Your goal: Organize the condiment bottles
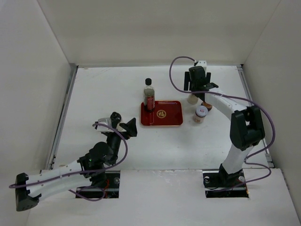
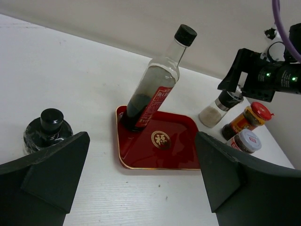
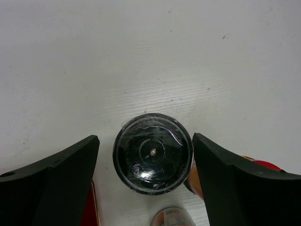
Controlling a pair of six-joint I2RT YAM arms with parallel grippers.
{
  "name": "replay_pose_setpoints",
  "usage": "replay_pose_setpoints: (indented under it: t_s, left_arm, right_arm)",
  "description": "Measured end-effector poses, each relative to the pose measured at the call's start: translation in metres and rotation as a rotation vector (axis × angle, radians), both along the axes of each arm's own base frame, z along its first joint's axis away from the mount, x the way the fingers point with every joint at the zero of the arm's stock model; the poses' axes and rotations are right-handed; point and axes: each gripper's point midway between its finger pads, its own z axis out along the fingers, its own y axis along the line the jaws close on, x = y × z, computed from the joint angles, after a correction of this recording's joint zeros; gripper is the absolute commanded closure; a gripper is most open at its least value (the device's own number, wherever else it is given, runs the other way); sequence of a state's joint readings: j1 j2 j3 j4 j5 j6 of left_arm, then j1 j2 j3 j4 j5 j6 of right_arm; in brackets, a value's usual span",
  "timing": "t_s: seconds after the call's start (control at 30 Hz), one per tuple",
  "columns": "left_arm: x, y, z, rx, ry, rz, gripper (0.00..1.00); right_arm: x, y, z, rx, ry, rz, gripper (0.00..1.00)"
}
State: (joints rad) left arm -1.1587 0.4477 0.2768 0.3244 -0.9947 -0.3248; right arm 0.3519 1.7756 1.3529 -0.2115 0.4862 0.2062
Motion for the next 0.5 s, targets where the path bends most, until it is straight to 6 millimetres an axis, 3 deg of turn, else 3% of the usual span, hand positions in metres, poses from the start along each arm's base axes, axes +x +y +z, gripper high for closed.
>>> replay_pose_setpoints:
  t_s: [0.07, 0.2, 0.3, 0.4, 0.5]
  left_arm:
    - [0.0, 0.001, 0.0, 0.0, 0.001, 0.006, 0.03]
    - [0.003, 0.002, 0.001, 0.012, 0.006, 0.02, 0.03]
    - [0.003, 0.002, 0.003, 0.012, 0.006, 0.023, 0.03]
    - [0.005, 0.002, 0.006, 0.013, 0.006, 0.032, 0.03]
    - [0.008, 0.001, 0.012, 0.018, 0.006, 0.042, 0.03]
  right_arm:
    - [0.0, -0.001, -0.007, -0.009, 0.014, -0.002, 0.25]
    - [0.001, -0.003, -0.013, -0.006, 0.028, -0.011, 0.25]
    - [0.001, -0.002, -0.013, -0.003, 0.027, -0.013, 0.41]
    - [-0.001, -0.003, -0.011, 0.007, 0.012, -0.018, 0.45]
    - [-0.016, -0.002, -0.004, 0.018, -0.001, -0.009, 0.46]
